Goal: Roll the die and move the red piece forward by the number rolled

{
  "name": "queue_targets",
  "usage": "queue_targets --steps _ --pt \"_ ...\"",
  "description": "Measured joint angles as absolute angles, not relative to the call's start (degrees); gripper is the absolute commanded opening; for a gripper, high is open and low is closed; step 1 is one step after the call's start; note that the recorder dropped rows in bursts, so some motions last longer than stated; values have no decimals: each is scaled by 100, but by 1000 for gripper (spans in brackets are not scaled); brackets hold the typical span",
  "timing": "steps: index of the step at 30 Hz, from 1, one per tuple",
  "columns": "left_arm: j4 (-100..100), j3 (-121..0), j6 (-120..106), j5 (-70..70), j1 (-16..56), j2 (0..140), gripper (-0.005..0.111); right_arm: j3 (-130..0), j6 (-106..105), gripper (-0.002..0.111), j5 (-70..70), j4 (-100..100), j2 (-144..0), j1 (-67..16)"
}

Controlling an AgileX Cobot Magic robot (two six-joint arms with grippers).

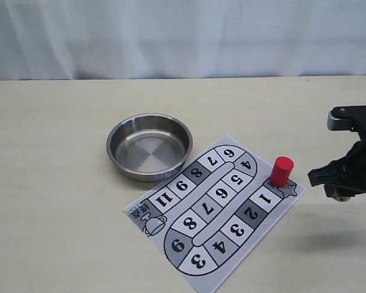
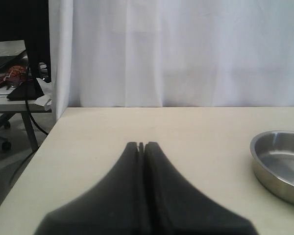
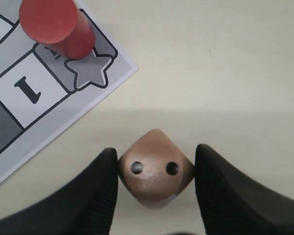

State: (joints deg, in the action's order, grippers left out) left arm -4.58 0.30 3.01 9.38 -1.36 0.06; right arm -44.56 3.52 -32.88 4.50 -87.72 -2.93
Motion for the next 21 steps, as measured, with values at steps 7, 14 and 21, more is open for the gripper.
queue_targets --steps 7,14,21 --pt "-458 30 301 938 -136 6 0 -4456 -358 46 -3216 -592 -8840 -293" --pt "-447 30 301 938 -136 6 0 -4468 -5126 82 -4273 -5859 -9369 -304" --pt "-447 30 301 938 -136 6 0 -4481 -4601 86 -3003 -5114 -9432 -294"
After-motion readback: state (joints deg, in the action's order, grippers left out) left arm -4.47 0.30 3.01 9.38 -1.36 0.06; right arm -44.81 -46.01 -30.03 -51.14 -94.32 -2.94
